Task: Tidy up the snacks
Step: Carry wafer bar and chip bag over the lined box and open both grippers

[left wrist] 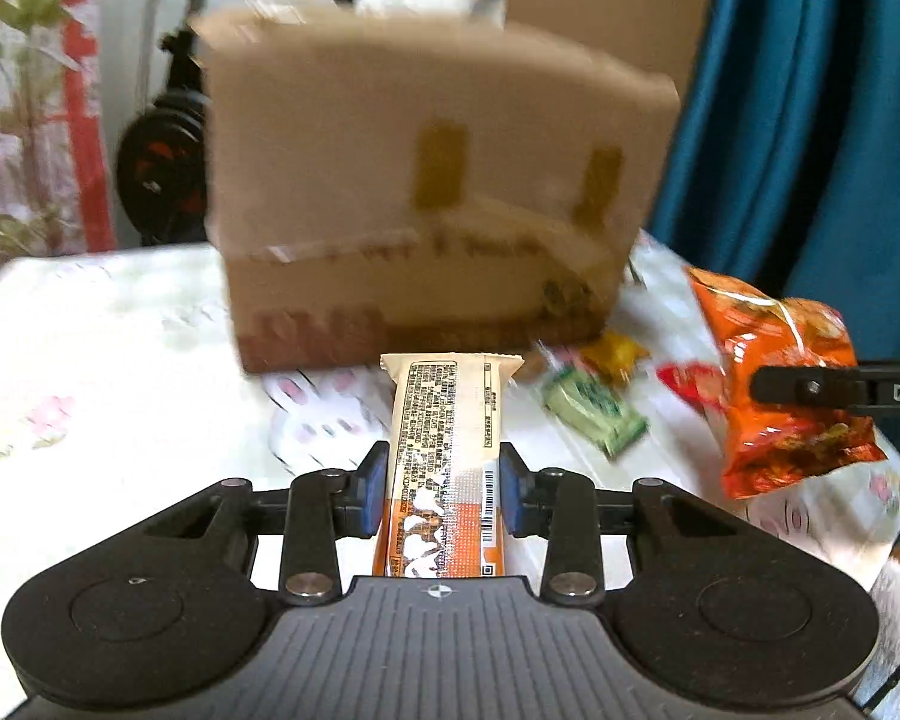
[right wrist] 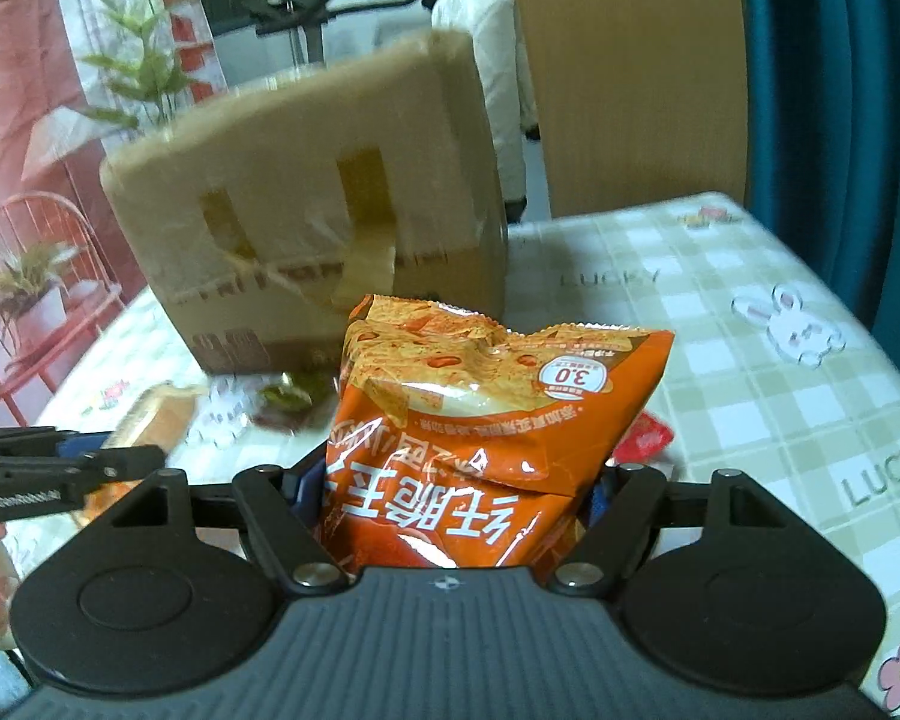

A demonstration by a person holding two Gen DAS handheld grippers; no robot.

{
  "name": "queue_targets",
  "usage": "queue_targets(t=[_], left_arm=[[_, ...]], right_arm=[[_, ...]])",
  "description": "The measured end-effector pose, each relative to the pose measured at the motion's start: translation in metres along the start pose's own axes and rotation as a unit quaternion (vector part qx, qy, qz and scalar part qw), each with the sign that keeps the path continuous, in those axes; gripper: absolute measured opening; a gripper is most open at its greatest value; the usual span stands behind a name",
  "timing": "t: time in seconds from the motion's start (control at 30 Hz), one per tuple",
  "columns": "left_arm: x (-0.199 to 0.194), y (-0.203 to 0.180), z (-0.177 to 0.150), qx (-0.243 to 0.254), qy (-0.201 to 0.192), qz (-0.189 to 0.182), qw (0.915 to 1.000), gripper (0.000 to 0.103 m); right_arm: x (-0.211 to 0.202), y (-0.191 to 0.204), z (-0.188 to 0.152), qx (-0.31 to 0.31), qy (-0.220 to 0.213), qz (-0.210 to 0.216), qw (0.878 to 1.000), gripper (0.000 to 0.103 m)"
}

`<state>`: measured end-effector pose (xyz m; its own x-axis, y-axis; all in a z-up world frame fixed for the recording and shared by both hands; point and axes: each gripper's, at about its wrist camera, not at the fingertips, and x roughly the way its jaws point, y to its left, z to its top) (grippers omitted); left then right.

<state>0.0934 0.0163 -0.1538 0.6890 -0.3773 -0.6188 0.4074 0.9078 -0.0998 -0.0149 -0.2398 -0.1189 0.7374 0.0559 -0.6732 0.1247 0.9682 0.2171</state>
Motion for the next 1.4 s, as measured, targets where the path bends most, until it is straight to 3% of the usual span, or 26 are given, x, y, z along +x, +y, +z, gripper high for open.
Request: queue_targets(t=[0.3,0.53,0.87,1.07,1.1,1.17,1.2,1.4], left_arm=[[-0.055,0.015,0.077,-0.001,-0.117,0.019,0.9929,0.038],[-0.046,0.015,0.143,-0.001,-0.157,0.028,0.9872,0.038],[0.007,0.032,0.204,-0.006,-0.148,0.045,0.9879,0.038],[0.043,0.039,0.217,-0.013,-0.102,0.037,0.994,0.039],[0.046,0.04,0.217,-0.017,-0.097,0.036,0.9945,0.041],[0.052,0.045,0.219,-0.027,-0.09,0.037,0.9949,0.062],[0.05,0.047,0.218,-0.032,-0.09,0.035,0.9948,0.065],[0.022,0.041,0.212,-0.029,-0.103,0.036,0.9936,0.067]], right_arm=[[-0.037,0.019,0.072,-0.025,-0.098,0.02,0.995,0.076],[-0.028,0.048,0.143,-0.085,-0.149,0.041,0.984,0.076],[0.054,0.07,0.213,-0.128,-0.152,0.049,0.979,0.076],[0.112,0.071,0.229,-0.156,-0.098,0.059,0.981,0.077],[0.119,0.072,0.23,-0.158,-0.085,0.062,0.982,0.077],[0.13,0.071,0.233,-0.156,-0.062,0.066,0.984,0.078],[0.132,0.069,0.233,-0.153,-0.056,0.066,0.984,0.081],[0.111,0.05,0.231,-0.114,-0.067,0.062,0.989,0.084]])
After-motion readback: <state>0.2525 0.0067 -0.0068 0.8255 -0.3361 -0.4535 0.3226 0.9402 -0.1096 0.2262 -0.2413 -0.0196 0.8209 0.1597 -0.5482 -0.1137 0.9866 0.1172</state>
